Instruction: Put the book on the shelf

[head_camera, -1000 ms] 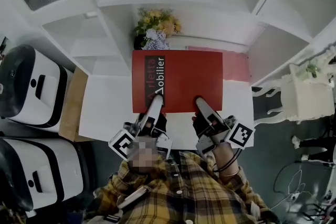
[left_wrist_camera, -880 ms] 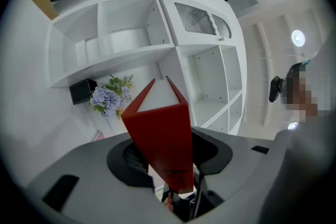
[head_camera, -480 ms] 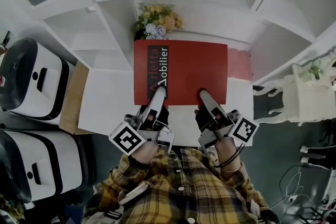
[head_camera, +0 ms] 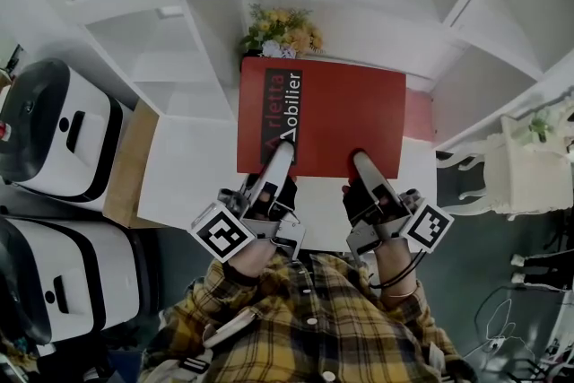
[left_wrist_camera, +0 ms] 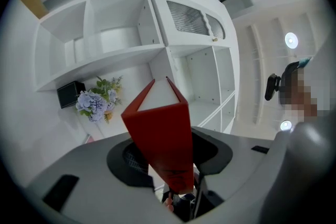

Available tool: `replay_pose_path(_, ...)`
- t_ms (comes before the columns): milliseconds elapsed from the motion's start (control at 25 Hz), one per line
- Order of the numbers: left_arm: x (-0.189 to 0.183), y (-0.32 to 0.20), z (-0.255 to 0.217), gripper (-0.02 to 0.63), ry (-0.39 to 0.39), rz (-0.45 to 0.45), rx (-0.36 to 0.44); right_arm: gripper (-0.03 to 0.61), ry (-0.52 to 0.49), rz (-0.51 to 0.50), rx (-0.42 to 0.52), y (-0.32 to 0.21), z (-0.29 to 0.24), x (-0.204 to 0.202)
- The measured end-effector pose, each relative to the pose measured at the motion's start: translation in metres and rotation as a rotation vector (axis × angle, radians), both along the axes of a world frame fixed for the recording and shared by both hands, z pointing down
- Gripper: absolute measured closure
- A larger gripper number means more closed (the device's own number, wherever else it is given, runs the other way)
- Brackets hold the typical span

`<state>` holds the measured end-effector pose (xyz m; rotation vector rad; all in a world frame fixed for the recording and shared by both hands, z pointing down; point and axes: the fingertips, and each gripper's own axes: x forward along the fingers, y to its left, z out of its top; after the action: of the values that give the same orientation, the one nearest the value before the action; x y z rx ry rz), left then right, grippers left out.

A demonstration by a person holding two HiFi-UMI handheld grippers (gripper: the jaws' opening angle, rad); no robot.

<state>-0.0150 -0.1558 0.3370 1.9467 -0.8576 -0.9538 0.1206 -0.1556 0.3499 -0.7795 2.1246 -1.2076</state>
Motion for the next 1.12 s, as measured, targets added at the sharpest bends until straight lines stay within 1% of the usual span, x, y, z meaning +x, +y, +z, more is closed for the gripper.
replay_pose_path(320, 0.000, 0.008, -0.041, 0.423, 0.038, 0.026, 0.111, 0.374, 0.040, 0.015, 0.131, 0.009, -0.046, 0.000)
replay_pose_path(440, 0.005, -0.011, -0.070, 0.423, 0.030, 0.037, 0.152, 0.374, 0.026, 0.032, 0.167, -0.008, -0.071, 0.007)
replay_pose_path(600, 0.009, -0.055, -0.121, 0.423, 0.014, 0.053, 0.189, 0.374, 0.016, 0.048, 0.208, -0.051, -0.123, 0.009)
replay_pose_path(760, 0.008, -0.066, -0.133, 0.423, 0.018, 0.056, 0.222, 0.374, 0.032, 0.050, 0.240, -0.062, -0.136, 0.009)
replay_pose_path(880, 0.011, -0.079, -0.147, 0.422, 0.014, 0.059, 0.242, 0.374, 0.045, 0.061, 0.245, -0.074, -0.145, 0.013)
replay_pose_path(1120, 0.010, -0.083, -0.149, 0.416, -0.001, 0.052, 0.239, 0.374, 0.018, 0.055, 0.196, -0.079, -0.142, 0.014)
